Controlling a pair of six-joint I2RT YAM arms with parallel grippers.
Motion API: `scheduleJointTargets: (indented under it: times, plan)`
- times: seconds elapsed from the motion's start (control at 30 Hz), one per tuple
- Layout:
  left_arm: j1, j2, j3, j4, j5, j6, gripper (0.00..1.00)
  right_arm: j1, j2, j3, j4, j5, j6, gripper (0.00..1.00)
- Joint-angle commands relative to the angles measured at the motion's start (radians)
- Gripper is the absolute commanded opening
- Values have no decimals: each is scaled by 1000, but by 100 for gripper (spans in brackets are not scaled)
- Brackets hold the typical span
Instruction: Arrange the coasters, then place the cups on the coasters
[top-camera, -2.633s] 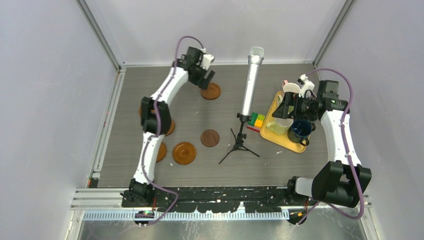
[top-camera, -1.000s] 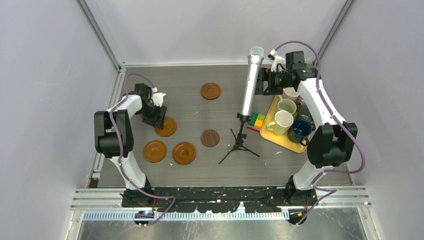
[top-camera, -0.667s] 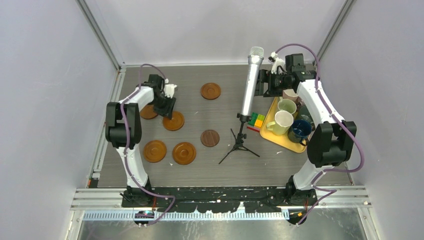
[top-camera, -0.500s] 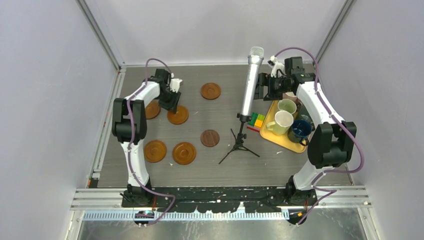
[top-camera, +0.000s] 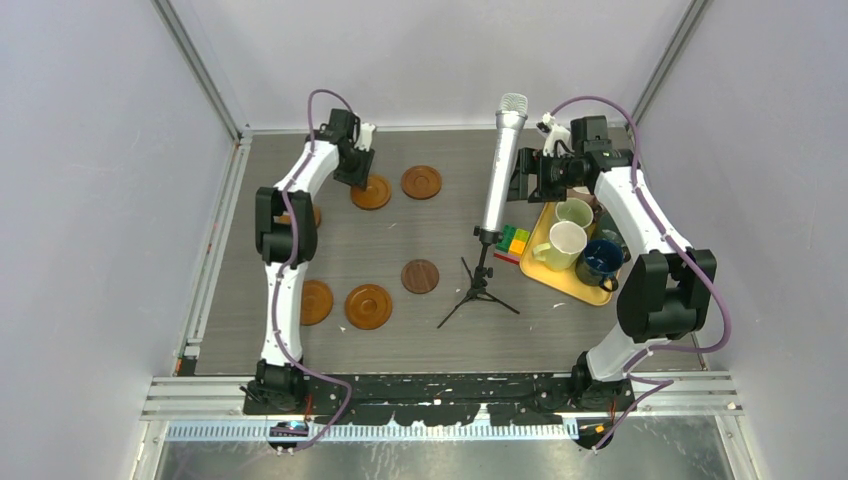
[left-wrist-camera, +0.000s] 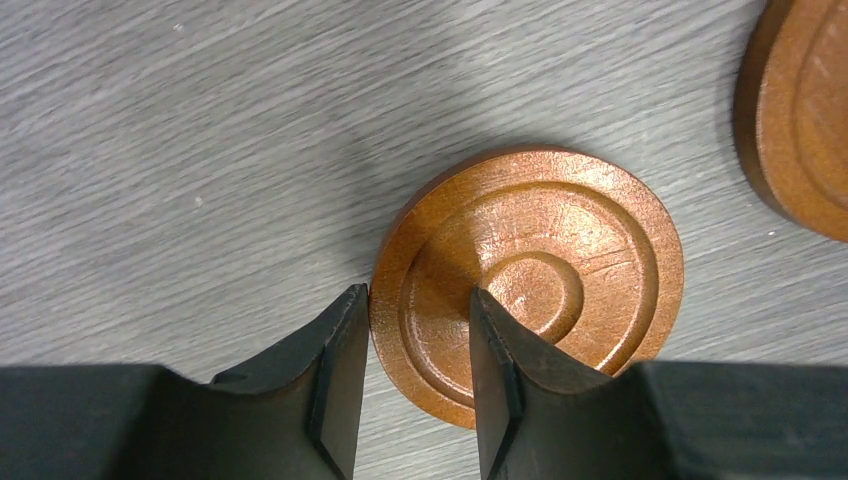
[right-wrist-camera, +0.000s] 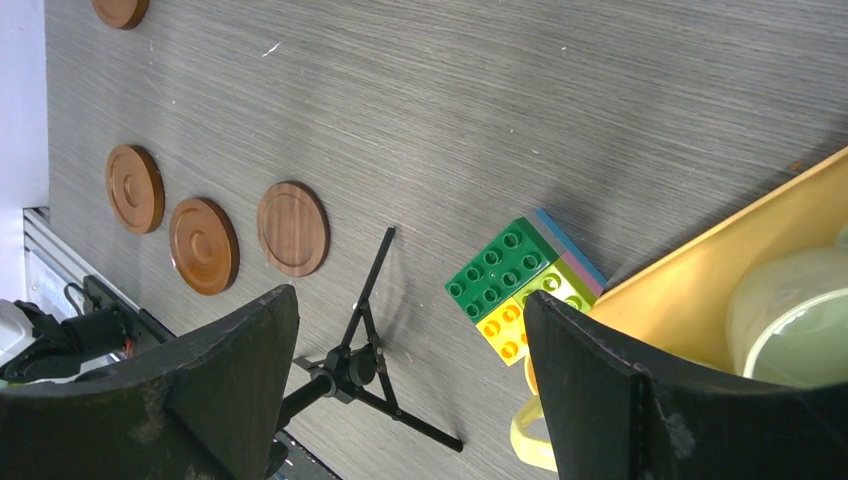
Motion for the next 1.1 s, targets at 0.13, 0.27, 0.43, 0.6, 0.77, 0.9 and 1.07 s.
scheduleJointTargets:
  times: [0.13, 0.27, 0.43, 0.6, 0.77, 0.9, 1.07]
  plan:
    - [-116, 57, 76, -34, -43, -16, 34, 4, 24, 33, 88, 26, 20, 86]
    - [-127, 87, 144, -49, -57, -42, 34, 36, 130, 130, 88, 51, 50, 81]
    - [-126, 111, 191, -47, -72, -62, 34, 111, 233, 241, 86, 136, 56, 76]
    - [-119, 138, 234, -18, -163, -60, 34, 153, 316, 325, 90, 176, 86, 73]
    - [-111, 189, 319, -25, -194, -63, 34, 164, 318, 319, 90, 181, 83, 72]
    - [-110, 206, 340, -16, -190, -61, 34, 164, 309, 310, 89, 201, 73, 72]
    - [-109, 183, 326, -34, -169, -71, 38, 165, 300, 326, 76, 201, 69, 72]
